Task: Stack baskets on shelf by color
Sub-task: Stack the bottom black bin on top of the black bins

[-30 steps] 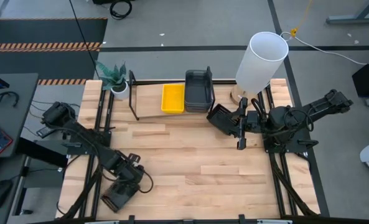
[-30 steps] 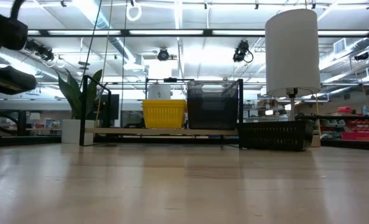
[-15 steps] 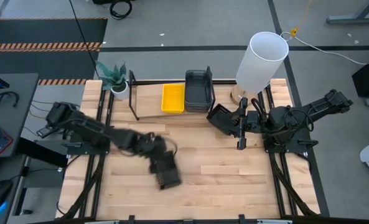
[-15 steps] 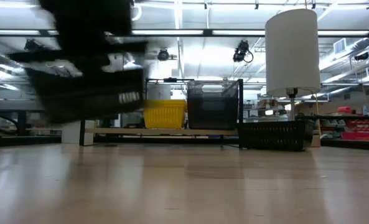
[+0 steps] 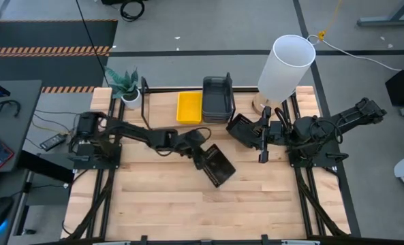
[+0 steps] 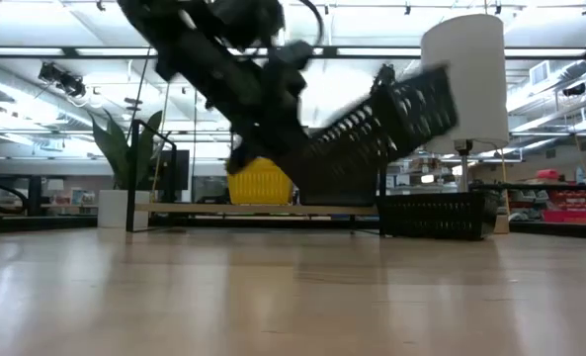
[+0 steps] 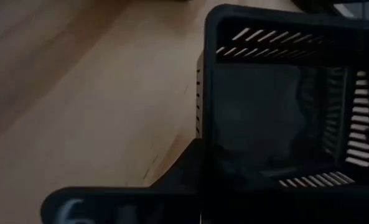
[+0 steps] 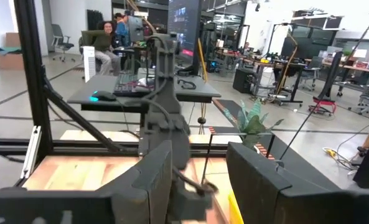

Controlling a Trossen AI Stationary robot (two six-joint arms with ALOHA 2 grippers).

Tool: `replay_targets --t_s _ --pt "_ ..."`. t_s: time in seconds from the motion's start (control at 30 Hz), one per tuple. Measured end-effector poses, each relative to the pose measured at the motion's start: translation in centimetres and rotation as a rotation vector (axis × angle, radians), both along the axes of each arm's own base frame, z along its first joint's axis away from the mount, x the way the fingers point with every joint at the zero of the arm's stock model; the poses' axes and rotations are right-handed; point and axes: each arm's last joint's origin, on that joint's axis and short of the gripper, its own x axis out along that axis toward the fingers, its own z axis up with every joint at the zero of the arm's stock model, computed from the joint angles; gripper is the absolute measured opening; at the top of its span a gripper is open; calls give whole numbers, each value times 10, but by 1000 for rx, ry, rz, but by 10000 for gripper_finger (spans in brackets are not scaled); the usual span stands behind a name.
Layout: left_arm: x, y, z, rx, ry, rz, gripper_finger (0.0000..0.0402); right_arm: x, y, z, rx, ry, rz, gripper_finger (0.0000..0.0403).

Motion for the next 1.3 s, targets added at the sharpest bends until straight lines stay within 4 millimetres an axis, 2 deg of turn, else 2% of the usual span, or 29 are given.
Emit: replay_targets --t_s 0.13,0.27,0.43,0.57,0.77,0.9,1.03,1.2,1.3 --pt "27 8 -12 -33 27 -16 11 0 0 1 2 -6 0 158" --pt "54 10 -9 -17 61 -65 11 0 0 0 1 -3 0 158" --pt "74 11 -8 32 134 -11 26 0 1 0 2 4 4 158" --pt "81 15 -4 48 113 -8 57 0 1 -1 6 12 8 158" --pt "78 18 -1 99 130 -39 110 -1 2 -2 12 20 11 158" --pt "76 19 0 222 142 -152 137 0 2 -2 25 19 11 158" --pt "79 7 5 370 114 -295 147 -1 2 -2 25 19 11 158" --pt "85 -29 20 539 61 -377 148 -1 2 -2 23 18 11 158" --pt "91 -49 32 570 11 -420 148 -1 2 -2 21 17 11 158"
